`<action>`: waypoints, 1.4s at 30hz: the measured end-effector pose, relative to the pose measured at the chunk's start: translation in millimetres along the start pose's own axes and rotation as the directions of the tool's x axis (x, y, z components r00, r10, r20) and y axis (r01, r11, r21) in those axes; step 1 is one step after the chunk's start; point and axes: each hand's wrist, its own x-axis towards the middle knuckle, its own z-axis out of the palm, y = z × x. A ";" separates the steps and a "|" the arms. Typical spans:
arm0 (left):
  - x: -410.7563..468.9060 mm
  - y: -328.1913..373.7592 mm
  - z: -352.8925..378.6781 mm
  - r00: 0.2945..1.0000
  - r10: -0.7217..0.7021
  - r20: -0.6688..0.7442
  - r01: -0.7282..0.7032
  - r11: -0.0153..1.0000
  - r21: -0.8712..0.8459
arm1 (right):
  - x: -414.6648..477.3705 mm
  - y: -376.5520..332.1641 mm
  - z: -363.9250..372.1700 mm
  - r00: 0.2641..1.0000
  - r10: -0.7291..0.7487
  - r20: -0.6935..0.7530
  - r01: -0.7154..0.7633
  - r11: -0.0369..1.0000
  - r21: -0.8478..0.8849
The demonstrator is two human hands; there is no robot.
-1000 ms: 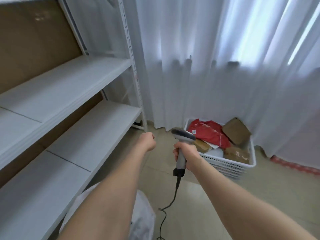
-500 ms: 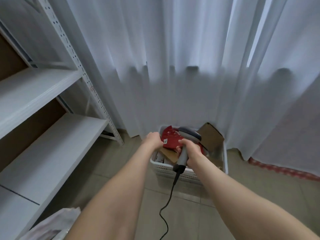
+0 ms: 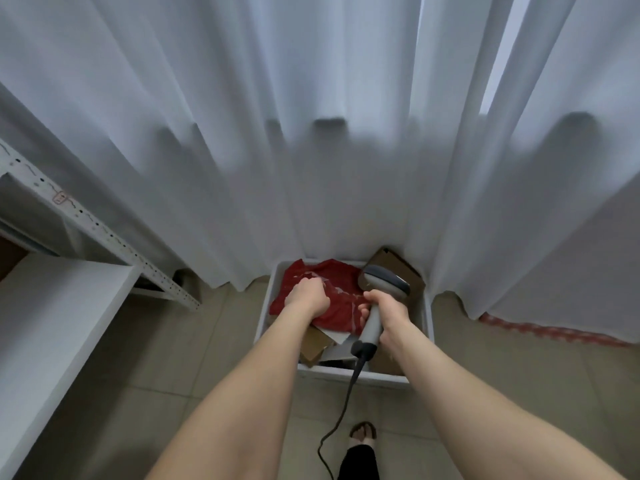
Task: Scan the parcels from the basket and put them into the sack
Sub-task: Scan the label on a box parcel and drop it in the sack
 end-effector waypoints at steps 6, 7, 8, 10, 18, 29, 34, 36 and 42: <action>109.2 14.3 32.1 0.995 -0.043 0.095 0.044 0.999 -0.006 | 107.2 -34.3 0.8 0.994 0.061 -0.096 -0.062 0.998 -0.013; 122.9 13.4 39.7 0.993 -0.062 0.105 0.063 0.998 -0.012 | 123.0 -34.9 2.2 0.992 0.078 -0.099 -0.081 0.997 -0.018; 135.1 11.1 47.8 0.991 -0.083 0.110 0.086 0.996 -0.022 | 138.0 -34.2 4.4 0.991 0.094 -0.100 -0.097 0.995 -0.025; 157.4 1.9 66.9 0.985 -0.132 0.110 0.139 0.988 -0.061 | 168.7 -29.1 11.0 0.988 0.124 -0.092 -0.128 0.991 -0.047; 208.5 -105.3 190.9 0.844 -0.515 0.150 0.526 0.741 -0.417 | 281.3 48.0 33.7 0.966 0.259 -0.017 -0.258 0.948 -0.184; 240.1 -173.6 289.4 0.641 -0.624 0.446 0.642 0.117 -0.758 | 355.8 119.4 50.1 0.946 0.323 0.039 -0.300 0.912 -0.279; 234.3 -167.0 267.2 0.649 -0.677 0.348 0.536 0.083 -0.840 | 341.2 112.1 58.5 0.955 0.295 0.030 -0.274 0.916 -0.292; 220.2 -156.4 241.9 0.669 -0.700 0.249 0.484 0.156 -0.861 | 323.3 100.6 61.5 0.959 0.282 0.019 -0.264 0.918 -0.295; 163.5 -109.2 138.4 0.827 -0.557 -0.073 0.348 0.609 -0.712 | 247.7 48.3 84.3 0.982 0.189 0.023 -0.174 0.939 -0.296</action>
